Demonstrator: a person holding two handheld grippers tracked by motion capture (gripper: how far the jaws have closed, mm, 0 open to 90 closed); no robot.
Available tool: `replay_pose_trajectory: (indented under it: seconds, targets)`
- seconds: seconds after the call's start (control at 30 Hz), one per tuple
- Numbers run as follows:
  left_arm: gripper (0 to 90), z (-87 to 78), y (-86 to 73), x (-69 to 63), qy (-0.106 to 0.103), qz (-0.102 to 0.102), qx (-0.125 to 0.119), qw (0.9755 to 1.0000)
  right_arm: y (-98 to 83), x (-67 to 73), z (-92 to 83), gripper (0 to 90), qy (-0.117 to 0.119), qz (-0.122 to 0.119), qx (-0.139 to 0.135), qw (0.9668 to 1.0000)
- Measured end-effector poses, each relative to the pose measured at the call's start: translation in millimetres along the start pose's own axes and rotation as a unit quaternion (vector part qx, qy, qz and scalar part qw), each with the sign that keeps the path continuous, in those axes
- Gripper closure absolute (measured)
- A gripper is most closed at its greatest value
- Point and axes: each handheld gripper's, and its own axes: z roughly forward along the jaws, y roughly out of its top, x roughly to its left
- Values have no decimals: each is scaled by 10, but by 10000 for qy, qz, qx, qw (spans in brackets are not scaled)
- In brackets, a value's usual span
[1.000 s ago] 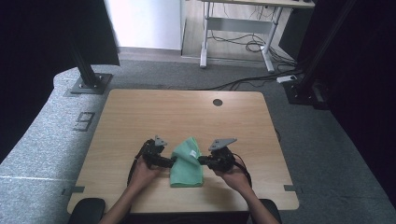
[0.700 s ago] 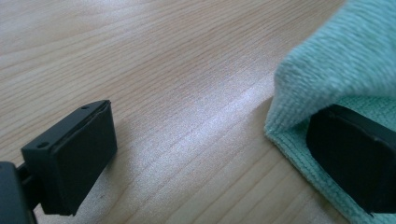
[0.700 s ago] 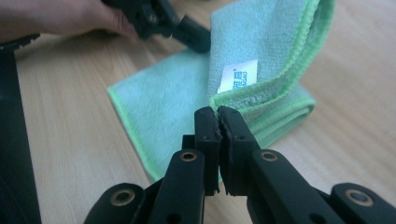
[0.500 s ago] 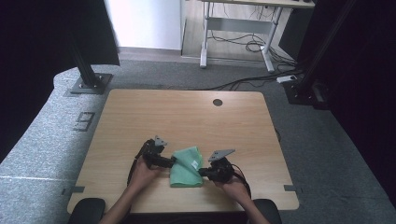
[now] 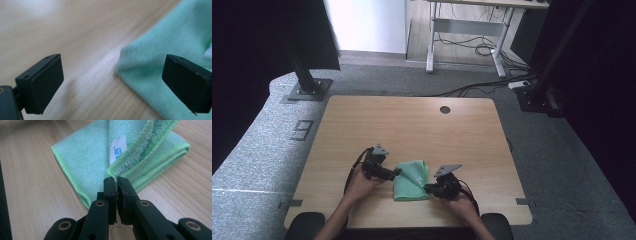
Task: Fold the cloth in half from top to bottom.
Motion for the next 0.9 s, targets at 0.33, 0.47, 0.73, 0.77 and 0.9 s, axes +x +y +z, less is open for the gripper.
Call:
replay_pose_trajectory:
  seconds: [0.33,0.47,0.73,0.77,0.9]
  targets:
    - [59,150,667,38,399,274,-25,9988,-4,40,0,839,-107,-62,3,9999]
    - [57,420,768,-3,288,393,226,9986,-7,50,-2,833,-128,-77,-9,9999]
    - [65,545,611,-24,-87,506,562,9971,-29,26,-18,812,-18,60,-99,9999]
    - [71,530,591,-28,-167,481,536,9973,-29,25,-22,812,-17,66,-112,9999]
    - [81,459,499,-78,-350,542,505,9966,-13,47,-75,765,-36,60,-169,9998]
